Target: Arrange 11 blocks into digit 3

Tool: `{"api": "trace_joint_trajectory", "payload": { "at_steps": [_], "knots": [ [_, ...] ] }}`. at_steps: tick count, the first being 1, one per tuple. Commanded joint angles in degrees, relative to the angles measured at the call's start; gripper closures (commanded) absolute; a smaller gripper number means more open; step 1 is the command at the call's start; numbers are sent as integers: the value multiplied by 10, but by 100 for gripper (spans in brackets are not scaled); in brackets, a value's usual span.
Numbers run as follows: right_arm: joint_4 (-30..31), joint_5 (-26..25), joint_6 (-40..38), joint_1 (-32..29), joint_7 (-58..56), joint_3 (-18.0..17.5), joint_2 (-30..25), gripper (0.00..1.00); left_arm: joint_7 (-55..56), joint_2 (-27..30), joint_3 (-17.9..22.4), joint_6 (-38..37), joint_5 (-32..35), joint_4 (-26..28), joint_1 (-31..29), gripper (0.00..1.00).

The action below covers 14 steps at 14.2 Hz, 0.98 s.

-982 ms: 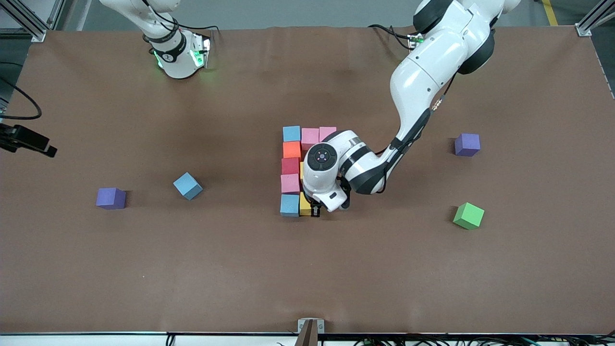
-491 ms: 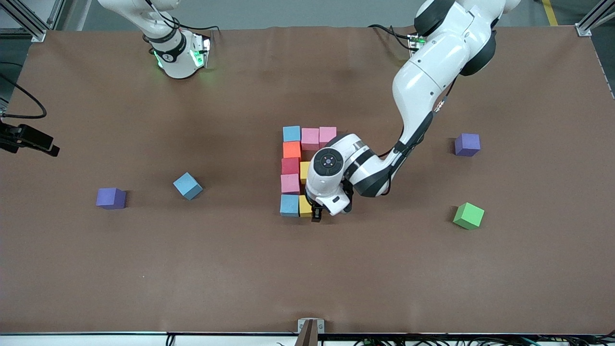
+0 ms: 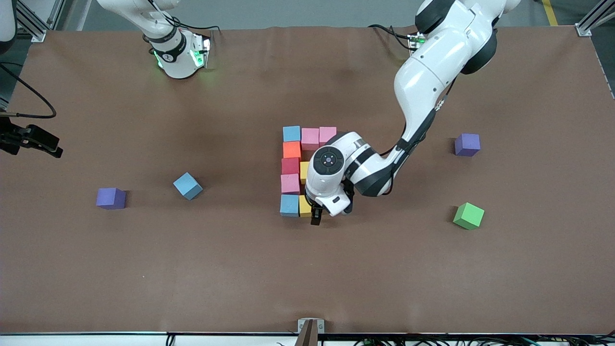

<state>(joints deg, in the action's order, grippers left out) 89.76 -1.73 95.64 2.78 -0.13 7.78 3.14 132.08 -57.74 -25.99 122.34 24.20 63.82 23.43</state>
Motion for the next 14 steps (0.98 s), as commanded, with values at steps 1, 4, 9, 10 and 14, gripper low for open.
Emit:
{"api": "trace_joint_trajectory", "payload": {
  "at_steps": [1,4,9,10,14],
  "knots": [
    [30,4,11,-5,-3,-1,-29,0,-67,69,-5,-73,-30,18,-20,0],
    [12,4,6,-4,0,-1,-23,0,-177,114,-41,-147,-37,40,-85,0],
    [4,3,8,-6,-2,-1,-23,0,-356,189,-74,-152,-30,130,-208,0],
    [3,3,9,-6,-2,-1,-23,0,-391,207,-75,-152,-30,157,-231,0],
    [2,12,11,-44,-4,-21,-23,0,-582,283,-75,-111,-30,292,-344,0]
  ]
}}
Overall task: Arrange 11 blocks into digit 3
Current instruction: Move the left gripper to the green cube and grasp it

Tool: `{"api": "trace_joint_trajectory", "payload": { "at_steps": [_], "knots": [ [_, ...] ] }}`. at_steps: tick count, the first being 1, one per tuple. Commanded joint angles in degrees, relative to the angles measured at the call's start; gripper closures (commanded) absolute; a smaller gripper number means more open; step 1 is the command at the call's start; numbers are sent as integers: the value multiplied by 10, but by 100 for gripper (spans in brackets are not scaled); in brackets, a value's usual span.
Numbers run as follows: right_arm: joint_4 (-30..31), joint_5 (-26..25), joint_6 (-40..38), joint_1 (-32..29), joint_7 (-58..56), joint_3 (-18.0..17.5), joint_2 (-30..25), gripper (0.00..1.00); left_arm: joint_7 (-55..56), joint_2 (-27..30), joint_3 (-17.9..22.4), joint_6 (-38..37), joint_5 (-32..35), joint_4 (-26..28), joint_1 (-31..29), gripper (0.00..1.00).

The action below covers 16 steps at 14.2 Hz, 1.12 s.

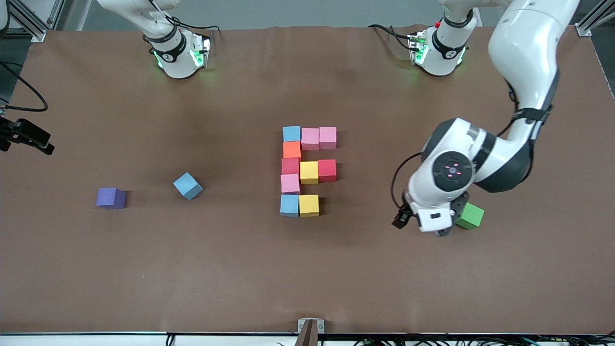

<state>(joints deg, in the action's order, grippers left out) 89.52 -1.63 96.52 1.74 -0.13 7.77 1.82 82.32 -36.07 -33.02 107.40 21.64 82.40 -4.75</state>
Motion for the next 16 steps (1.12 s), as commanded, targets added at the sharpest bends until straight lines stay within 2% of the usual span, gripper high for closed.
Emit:
{"api": "trace_joint_trajectory", "payload": {
  "at_steps": [1,3,7,10,16],
  "knots": [
    [3,21,3,-58,-5,-42,-10,0,-125,81,-6,67,-5,139,-88,0],
    [1,21,0,-85,-6,-80,-10,0,-174,94,-6,129,-4,194,-135,0],
    [1,20,-4,-83,2,-81,-12,0,-176,81,-5,228,-4,244,-209,0],
    [1,20,-18,-83,0,-81,-13,0,-167,52,2,270,-4,242,-232,0],
    [1,20,-19,-80,-5,-82,-14,0,-166,9,52,294,11,221,-231,0]
  ]
}}
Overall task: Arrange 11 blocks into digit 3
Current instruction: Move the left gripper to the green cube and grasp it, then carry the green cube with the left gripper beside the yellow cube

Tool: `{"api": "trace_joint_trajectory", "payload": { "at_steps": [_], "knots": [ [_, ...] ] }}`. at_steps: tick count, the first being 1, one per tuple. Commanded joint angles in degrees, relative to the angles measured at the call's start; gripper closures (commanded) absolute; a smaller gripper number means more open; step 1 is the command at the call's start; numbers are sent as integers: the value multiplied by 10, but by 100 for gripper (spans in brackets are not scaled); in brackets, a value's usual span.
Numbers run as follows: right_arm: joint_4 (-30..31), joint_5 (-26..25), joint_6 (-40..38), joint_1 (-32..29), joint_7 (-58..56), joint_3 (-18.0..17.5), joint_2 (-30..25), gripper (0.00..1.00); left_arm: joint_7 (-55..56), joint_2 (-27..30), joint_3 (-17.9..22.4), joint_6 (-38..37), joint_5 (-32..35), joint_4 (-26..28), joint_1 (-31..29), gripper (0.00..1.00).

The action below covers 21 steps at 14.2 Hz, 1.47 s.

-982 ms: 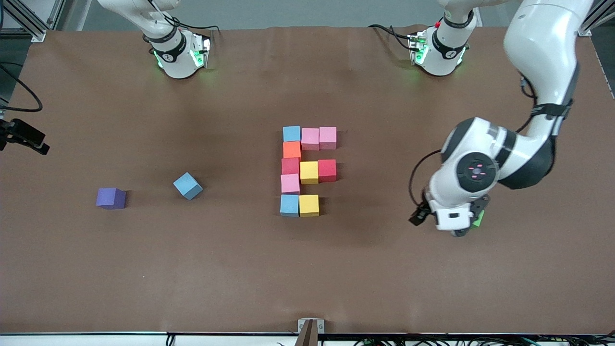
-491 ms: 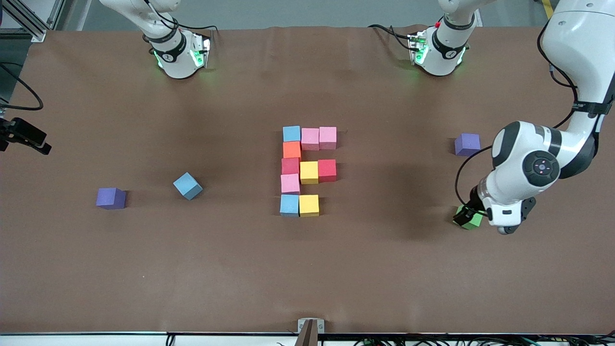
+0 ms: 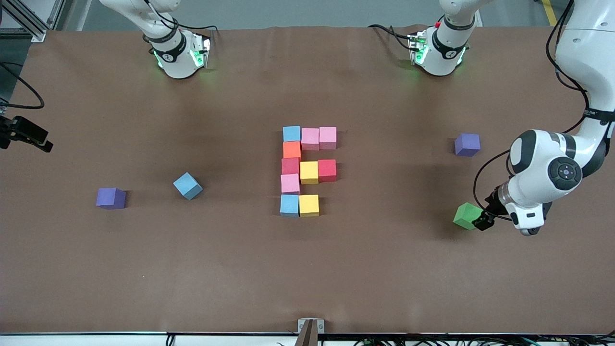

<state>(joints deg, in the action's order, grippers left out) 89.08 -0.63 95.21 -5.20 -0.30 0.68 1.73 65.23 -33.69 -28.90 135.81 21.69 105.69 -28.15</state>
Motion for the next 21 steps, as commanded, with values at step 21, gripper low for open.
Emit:
{"api": "trace_joint_trajectory", "payload": {
  "at_steps": [21],
  "knots": [
    [6,10,-5,-11,-2,-9,-12,0,40,-50,15,31,7,-25,17,10]
  ]
}}
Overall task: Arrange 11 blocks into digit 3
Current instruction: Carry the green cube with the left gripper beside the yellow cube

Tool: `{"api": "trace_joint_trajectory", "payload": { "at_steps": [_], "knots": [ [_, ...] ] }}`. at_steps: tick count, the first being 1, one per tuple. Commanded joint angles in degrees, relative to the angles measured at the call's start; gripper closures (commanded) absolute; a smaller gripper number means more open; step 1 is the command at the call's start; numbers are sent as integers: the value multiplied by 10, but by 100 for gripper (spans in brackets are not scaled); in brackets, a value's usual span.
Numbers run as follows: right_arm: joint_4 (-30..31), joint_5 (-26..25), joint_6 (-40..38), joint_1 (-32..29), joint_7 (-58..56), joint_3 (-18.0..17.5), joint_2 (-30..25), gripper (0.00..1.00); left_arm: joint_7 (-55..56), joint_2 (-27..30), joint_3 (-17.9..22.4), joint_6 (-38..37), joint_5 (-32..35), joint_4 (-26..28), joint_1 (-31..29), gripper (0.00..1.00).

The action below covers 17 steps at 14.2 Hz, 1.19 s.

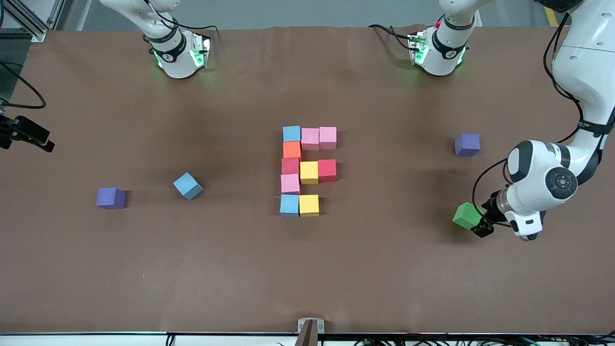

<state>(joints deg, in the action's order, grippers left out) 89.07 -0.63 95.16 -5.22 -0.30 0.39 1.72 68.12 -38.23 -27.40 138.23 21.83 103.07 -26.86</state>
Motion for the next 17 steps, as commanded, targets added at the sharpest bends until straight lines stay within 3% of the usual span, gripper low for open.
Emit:
{"api": "trace_joint_trajectory", "payload": {
  "at_steps": [1,3,5,10,17],
  "knots": [
    [6,10,-5,-11,-2,-7,-12,0,12,-5,-1,5,6,2,4,25],
    [7,10,-6,-11,-1,-7,-12,0,18,-6,-6,4,3,-3,11,60],
    [6,9,-6,-9,-3,-7,-12,0,66,-4,-6,0,3,-10,37,74],
    [6,9,-6,-9,-4,-7,-12,0,281,-13,-6,-2,2,-52,163,76],
    [7,9,-5,-8,-4,-7,-12,0,564,-81,2,-56,-13,-173,350,76]
  ]
}}
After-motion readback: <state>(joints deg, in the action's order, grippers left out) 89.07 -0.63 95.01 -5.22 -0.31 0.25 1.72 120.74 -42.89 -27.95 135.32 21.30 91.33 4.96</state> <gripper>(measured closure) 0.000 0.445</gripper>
